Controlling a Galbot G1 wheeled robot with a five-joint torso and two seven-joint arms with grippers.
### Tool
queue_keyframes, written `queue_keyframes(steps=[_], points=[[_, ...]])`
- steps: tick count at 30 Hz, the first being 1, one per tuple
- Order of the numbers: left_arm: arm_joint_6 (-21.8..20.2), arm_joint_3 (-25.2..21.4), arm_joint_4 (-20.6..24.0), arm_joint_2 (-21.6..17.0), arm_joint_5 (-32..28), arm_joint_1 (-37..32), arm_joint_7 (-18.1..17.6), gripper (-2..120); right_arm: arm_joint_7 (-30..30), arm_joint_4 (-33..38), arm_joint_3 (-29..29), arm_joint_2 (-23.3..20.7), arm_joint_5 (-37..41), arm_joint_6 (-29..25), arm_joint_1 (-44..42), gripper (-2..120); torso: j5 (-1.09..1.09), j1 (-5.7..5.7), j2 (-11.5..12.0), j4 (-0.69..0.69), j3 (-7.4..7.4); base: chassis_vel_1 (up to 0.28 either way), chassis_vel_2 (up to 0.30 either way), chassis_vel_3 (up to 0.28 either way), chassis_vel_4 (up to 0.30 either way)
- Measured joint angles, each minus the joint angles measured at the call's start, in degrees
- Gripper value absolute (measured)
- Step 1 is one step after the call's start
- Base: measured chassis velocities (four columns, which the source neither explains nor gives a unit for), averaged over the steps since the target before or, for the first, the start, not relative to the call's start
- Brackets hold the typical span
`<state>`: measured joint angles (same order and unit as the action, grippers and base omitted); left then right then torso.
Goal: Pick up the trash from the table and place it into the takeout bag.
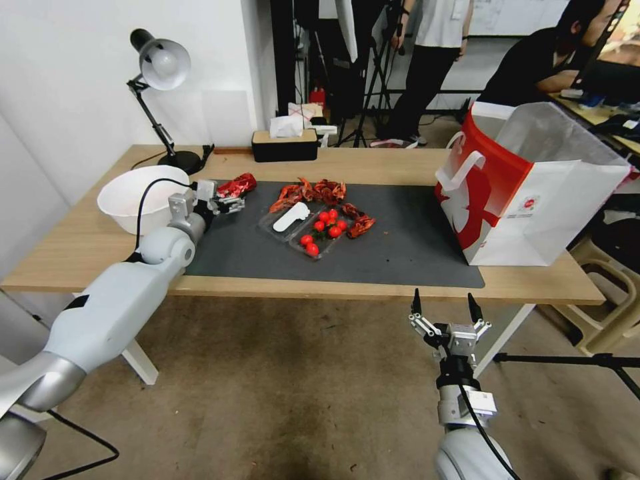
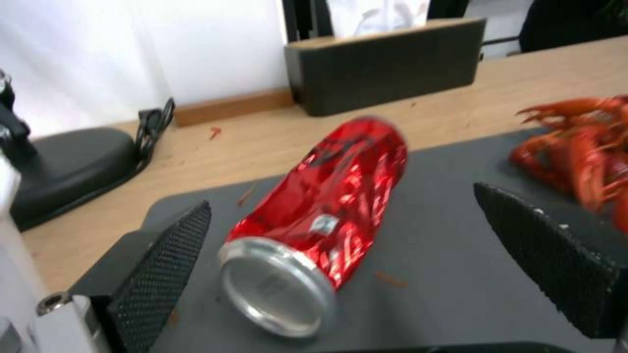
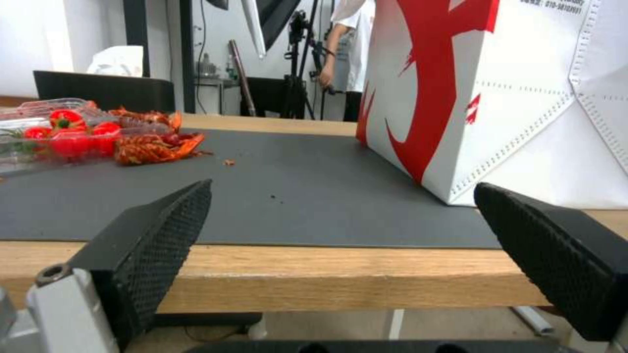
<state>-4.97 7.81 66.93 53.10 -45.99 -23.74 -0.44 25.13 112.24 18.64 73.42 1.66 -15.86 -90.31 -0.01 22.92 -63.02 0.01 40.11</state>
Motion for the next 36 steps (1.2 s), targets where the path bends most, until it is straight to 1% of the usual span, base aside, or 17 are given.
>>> queue_keyframes(steps=[2,3,6,13,15,16,19,20,21,22,24,25,26,27,28,36], points=[[-0.4,0.3,-1.5,0.4,0.0,0.7,0.6,100,0.1,0.0,0.0,-0.1,0.0,0.0,0.0,100,0.01,0.00,0.0,-0.01,0.00,0.000,0.000,0.000,0.000],[-0.4,0.3,-1.5,0.4,0.0,0.7,0.6,100,0.1,0.0,0.0,-0.1,0.0,0.0,0.0,100,0.01,0.00,0.0,-0.01,0.00,0.000,0.000,0.000,0.000],[-1.1,0.7,-4.1,1.1,-0.1,1.6,1.6,100,0.1,0.0,0.0,-0.3,0.0,0.0,0.0,100,0.01,0.00,0.0,0.00,0.00,0.000,0.000,0.000,0.000],[-2.1,1.0,-6.2,1.7,-0.2,2.4,3.2,100,0.2,0.0,0.0,-0.5,0.1,-0.1,0.0,100,0.01,0.00,0.0,0.00,0.00,0.000,0.000,0.000,0.000],[-2.1,1.0,-6.3,1.8,-0.3,2.4,3.3,92,0.3,0.0,0.0,-0.6,0.1,-0.1,0.0,100,0.01,0.00,0.0,-0.01,0.00,0.000,0.000,0.000,0.000],[-2.1,1.0,-6.3,1.8,-0.3,2.4,3.3,92,0.3,0.0,0.0,-0.6,0.1,-0.1,0.0,100,0.01,0.00,0.0,-0.01,0.00,0.000,0.000,0.000,0.000],[-2.1,1.0,-6.2,1.8,-0.3,2.4,3.4,77,0.3,-0.1,0.0,-0.6,0.1,-0.2,0.0,100,0.01,0.00,0.0,-0.01,0.00,0.000,0.000,0.000,0.000],[-2.1,1.0,-6.2,1.8,-0.3,2.4,3.4,77,0.3,-0.1,0.0,-0.6,0.1,-0.2,0.0,100,0.01,0.00,0.0,-0.01,0.00,0.000,0.000,0.000,0.000],[-2.0,1.0,-6.1,1.8,-0.3,2.4,3.4,74,0.3,-0.2,0.0,-0.6,0.1,-0.2,0.0,100,0.01,0.00,0.0,-0.01,0.00,0.000,0.000,0.000,0.000],[-2.0,0.9,-6.1,1.8,-0.3,2.4,3.4,67,0.3,-0.2,0.0,-0.6,0.1,-0.2,0.0,100,0.01,-0.01,0.0,-0.01,0.00,0.000,0.000,0.000,0.000],[-1.9,0.9,-6.1,1.7,-0.3,2.3,3.5,59,0.3,-0.3,0.0,-0.6,0.1,-0.2,0.1,100,0.01,-0.01,0.0,-0.01,0.00,0.000,0.000,0.000,0.000],[-1.9,0.9,-6.1,1.7,-0.3,2.3,3.5,59,0.3,-0.3,0.0,-0.6,0.1,-0.2,0.1,100,0.01,-0.01,0.0,-0.01,0.00,0.000,0.000,0.000,0.000],[-1.9,0.9,-6.1,1.7,-0.3,2.3,3.5,54,0.3,-0.3,0.0,-0.6,0.1,-0.2,0.1,100,0.01,-0.01,0.0,-0.01,0.00,0.000,0.000,0.000,0.000],[-1.9,0.9,-6.1,1.7,-0.3,2.3,3.5,54,0.3,-0.3,0.0,-0.6,0.1,-0.2,0.1,100,0.01,-0.01,0.0,-0.01,0.00,0.000,0.000,0.000,0.000],[-1.9,0.9,-6.2,1.7,-0.3,2.3,3.6,49,0.3,-0.3,0.0,-0.6,0.1,-0.2,0.1,100,0.01,0.00,0.0,-0.01,0.00,0.000,0.000,0.000,0.000],[-0.7,0.9,-5.6,1.1,0.0,2.2,4.7,49,0.3,-0.3,-0.1,-0.5,0.1,-0.2,0.2,100,0.01,-0.01,0.0,0.00,0.00,0.000,0.000,0.000,0.000]])
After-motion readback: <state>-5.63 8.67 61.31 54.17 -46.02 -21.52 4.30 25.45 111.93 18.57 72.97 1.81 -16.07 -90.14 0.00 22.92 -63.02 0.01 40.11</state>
